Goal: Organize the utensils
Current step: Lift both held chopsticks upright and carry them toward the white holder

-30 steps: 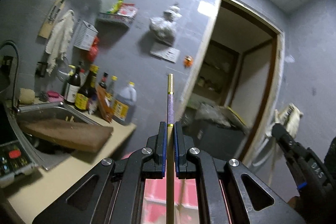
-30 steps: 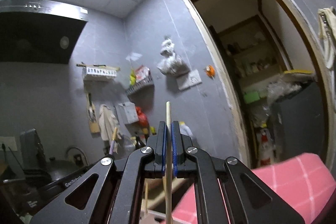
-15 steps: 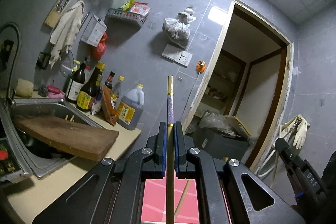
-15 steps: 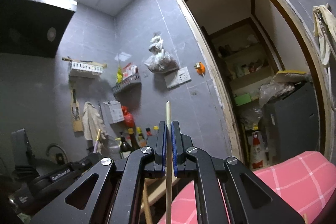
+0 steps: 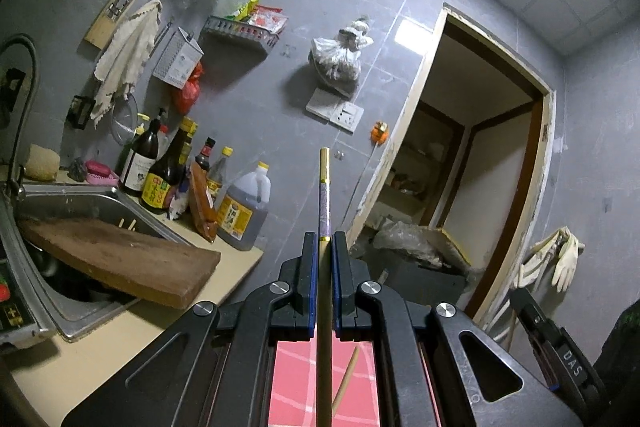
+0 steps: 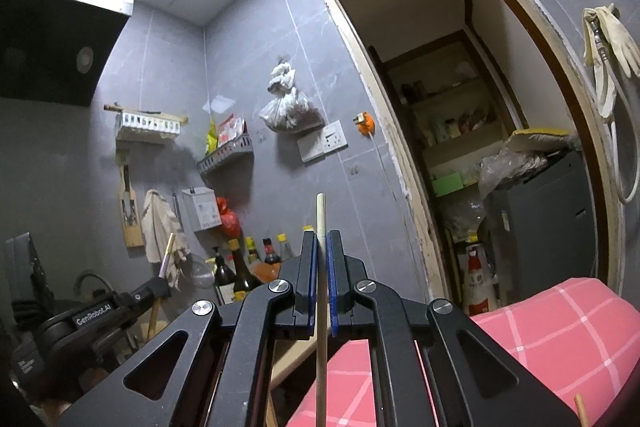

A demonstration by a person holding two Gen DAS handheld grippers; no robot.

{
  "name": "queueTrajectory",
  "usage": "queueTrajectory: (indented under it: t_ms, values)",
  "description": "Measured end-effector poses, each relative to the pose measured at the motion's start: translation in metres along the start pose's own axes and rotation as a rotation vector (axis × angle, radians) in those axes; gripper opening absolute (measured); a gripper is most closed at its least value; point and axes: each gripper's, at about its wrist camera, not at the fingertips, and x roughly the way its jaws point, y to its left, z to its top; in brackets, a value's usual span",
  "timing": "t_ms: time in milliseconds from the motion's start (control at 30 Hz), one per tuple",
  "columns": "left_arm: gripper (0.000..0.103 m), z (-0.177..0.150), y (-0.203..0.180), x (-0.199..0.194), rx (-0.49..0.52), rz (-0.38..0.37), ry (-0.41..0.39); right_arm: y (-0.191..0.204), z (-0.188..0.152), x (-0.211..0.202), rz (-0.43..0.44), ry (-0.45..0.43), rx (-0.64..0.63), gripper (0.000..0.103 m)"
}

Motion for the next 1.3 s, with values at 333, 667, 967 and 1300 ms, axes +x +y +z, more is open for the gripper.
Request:
queueTrajectory:
  t_ms: [333, 667, 967, 1300]
  values:
    - [0.004, 0.022, 0.003, 0.001, -0.044, -0.013, -0.071, 0.001, 0.005, -0.003, 0.003, -0.022, -0.005, 0.003]
    - [0.004, 0.029, 0.001, 0.011, -0.044, -0.020, -0.085, -0.004, 0.004, -0.004, -0.003, -0.027, 0.006, 0.003]
    - [0.004, 0.012, 0.010, 0.012, -0.062, 0.029, -0.015, -0.007, -0.005, -0.001, 0.002, 0.012, 0.014, 0.003]
    - [0.004, -0.011, 0.021, 0.004, -0.062, 0.082, 0.005, -0.007, -0.011, -0.001, 0.009, 0.033, 0.013, 0.003]
